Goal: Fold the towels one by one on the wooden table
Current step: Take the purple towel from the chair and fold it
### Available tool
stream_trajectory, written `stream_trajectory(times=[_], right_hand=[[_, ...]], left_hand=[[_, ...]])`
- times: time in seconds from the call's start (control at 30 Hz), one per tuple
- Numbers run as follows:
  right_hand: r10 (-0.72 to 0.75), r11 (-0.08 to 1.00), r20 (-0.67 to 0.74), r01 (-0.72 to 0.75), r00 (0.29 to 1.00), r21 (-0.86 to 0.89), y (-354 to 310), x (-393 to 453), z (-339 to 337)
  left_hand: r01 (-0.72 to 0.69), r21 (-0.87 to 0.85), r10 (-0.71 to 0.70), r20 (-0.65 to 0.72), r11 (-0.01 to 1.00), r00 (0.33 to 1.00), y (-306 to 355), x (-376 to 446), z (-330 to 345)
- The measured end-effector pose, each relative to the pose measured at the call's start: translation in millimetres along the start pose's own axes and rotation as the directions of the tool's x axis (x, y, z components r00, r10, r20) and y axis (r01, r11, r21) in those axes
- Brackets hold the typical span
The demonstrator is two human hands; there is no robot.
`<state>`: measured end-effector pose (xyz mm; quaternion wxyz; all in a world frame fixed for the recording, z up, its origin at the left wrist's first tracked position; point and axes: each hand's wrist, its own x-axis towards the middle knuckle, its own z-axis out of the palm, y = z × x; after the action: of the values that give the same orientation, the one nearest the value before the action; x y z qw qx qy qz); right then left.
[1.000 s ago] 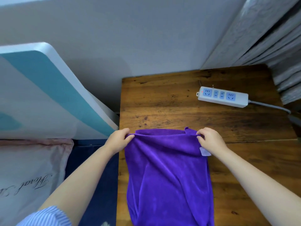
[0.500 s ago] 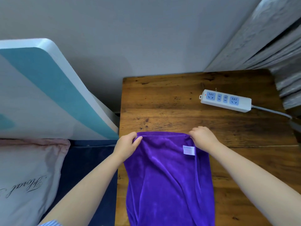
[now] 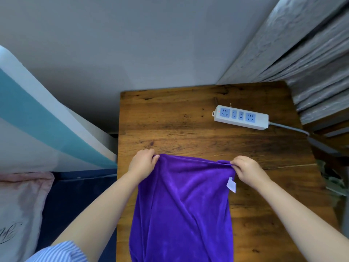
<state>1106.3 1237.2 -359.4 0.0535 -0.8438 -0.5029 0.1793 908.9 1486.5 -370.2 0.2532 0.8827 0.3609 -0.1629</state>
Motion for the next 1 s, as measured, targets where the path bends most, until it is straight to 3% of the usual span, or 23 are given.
stream_trajectory(times=[0.13, 0.23, 0.33, 0.43, 0.53, 0.6, 0.73, 0.8, 0.9, 0.93, 1.0], right_hand=[[0.106, 0.992, 0.024, -0.107, 0.994, 0.071, 11.2, -16.9, 19.9], [0.253, 0.946, 0.014, -0.25, 0.967, 0.206, 4.0, -17.8, 28.9], [0.462, 0.841, 0.004, -0.44, 0.887, 0.316, -6.3, -9.1, 26.2], [0.567, 0.72, 0.073, -0.536, 0.821, 0.441, -10.1, 3.4, 22.3], [0.598, 0.66, 0.092, -0.555, 0.796, 0.506, -12.4, 11.1, 17.1], [0.607, 0.636, 0.105, -0.56, 0.788, 0.531, -14.5, 14.3, 12.0], [0.585, 0.656, 0.066, -0.519, 0.808, 0.547, -17.3, 19.3, 2.1], [0.573, 0.679, -0.029, -0.454, 0.819, 0.577, -20.0, 21.0, -8.0], [0.567, 0.709, -0.169, -0.374, 0.806, 0.598, -22.4, 18.1, -18.4], [0.56, 0.723, -0.175, -0.375, 0.81, 0.58, -22.1, 16.8, -17.0], [0.558, 0.737, -0.081, -0.448, 0.826, 0.505, -20.6, 14.6, -7.0]], left_hand=[[0.001, 0.106, -0.017, 0.152, 0.994, 0.988, -9.8, 3.5, 1.9], [0.07, 0.06, -0.077, 0.121, 0.996, 0.99, -15.6, 1.6, 2.2], [0.147, -0.083, -0.134, 0.137, 0.986, 0.981, -12.2, 1.4, -1.3], [0.162, -0.245, -0.12, 0.179, 0.956, 0.977, -4.6, 2.5, -5.1], [0.203, -0.398, -0.152, 0.155, 0.895, 0.976, -1.9, 4.0, -5.7], [0.26, -0.537, -0.217, 0.144, 0.803, 0.966, -0.2, 4.3, -5.3], [0.267, -0.705, -0.278, 0.103, 0.657, 0.955, 12.2, 0.3, -11.6], [0.181, -0.711, -0.323, -0.069, 0.68, 0.944, 17.1, -3.3, -20.1], [0.064, -0.606, -0.342, -0.356, 0.793, 0.87, 10.9, -11.6, -26.5], [0.088, -0.551, -0.328, -0.353, 0.83, 0.876, 5.1, -13.7, -23.2], [0.193, -0.402, -0.299, -0.22, 0.895, 0.928, -8.4, -18.4, -7.8]])
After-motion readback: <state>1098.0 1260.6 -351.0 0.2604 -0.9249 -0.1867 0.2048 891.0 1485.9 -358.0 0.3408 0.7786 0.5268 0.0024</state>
